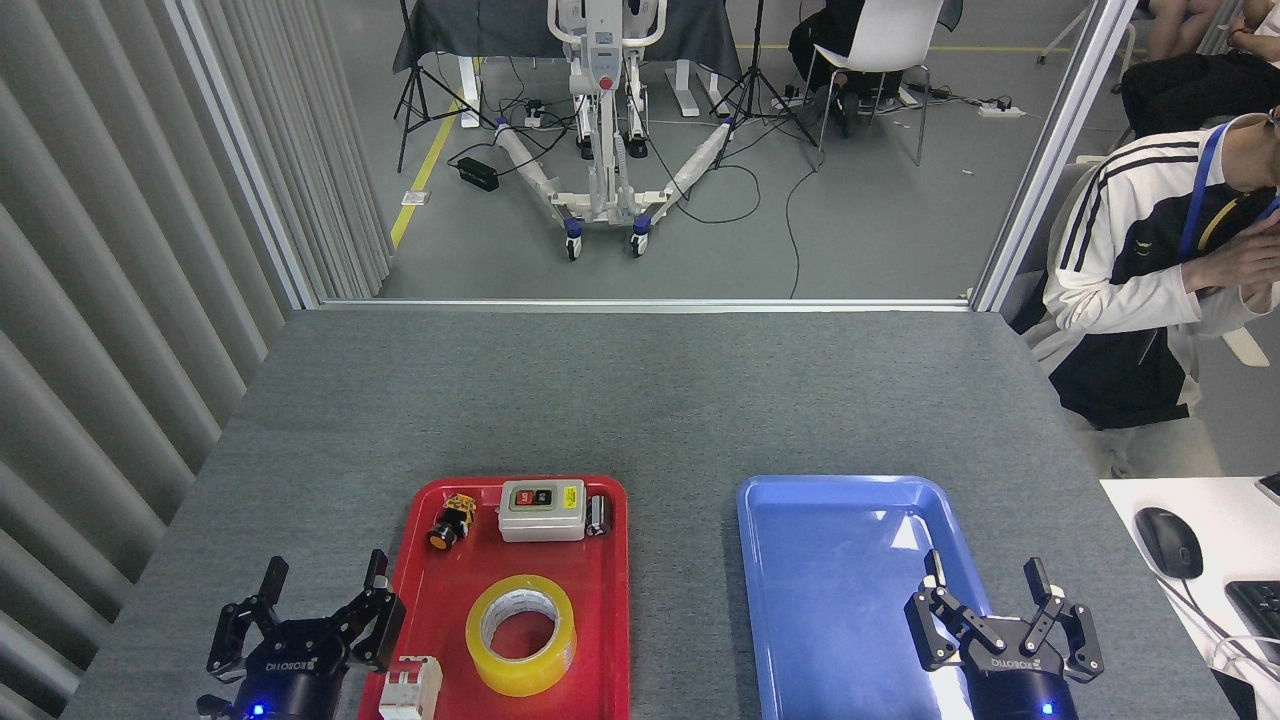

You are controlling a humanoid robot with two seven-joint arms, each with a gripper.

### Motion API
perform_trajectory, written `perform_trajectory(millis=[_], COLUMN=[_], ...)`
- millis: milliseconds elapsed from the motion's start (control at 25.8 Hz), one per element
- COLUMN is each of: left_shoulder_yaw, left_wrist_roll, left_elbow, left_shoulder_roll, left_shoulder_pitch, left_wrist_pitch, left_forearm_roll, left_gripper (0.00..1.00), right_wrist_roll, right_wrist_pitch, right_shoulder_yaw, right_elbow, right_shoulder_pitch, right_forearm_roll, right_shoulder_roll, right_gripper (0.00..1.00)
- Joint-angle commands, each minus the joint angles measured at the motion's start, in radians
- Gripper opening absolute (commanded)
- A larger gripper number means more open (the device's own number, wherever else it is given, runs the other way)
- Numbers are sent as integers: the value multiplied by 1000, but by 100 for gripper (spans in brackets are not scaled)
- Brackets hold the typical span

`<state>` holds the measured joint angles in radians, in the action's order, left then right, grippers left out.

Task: Place and move tape with both arms

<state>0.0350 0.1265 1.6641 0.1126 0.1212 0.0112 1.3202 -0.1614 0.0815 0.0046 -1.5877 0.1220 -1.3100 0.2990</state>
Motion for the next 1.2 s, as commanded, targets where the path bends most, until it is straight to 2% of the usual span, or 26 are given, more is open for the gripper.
perform_trajectory(millis=[0, 387, 504, 581, 736, 968, 1046, 1162], left_shoulder_yaw=[-3, -34, -34, -35, -73, -116, -124, -168], left_wrist_roll=[-1, -4, -44, -114, -372, -978, -1104, -1203], left_elbow=[-1, 6, 8, 9, 13, 13, -1, -53], left_shoulder_roll=[-2, 7, 6, 6, 9, 10, 9, 9], left_shoulder_pitch=[0, 6, 0, -15, -104, -252, -301, -364], left_wrist_pitch=[0, -22, -24, -19, -22, -28, -27, -28], left_forearm_roll=[1, -3, -1, -1, -7, -9, -12, -12], left_gripper=[100, 100, 100, 100, 100, 100, 100, 100], right_wrist_roll=[0, 0, 0, 0, 0, -1, -1, -1], right_wrist_pitch=[-2, 0, 0, 0, 0, 0, 0, 0], right_shoulder_yaw=[0, 0, 0, 0, -2, -3, -12, -12], right_elbow=[0, 0, 0, 0, 6, 11, 11, 12], right_shoulder_pitch=[-1, -1, -1, -1, -2, -4, -4, -5], right_forearm_roll=[0, 2, 0, 2, 0, 2, 2, 2], right_shoulder_roll=[0, 0, 0, 2, 2, 3, 3, 3], right_gripper=[99, 99, 99, 99, 99, 99, 99, 99])
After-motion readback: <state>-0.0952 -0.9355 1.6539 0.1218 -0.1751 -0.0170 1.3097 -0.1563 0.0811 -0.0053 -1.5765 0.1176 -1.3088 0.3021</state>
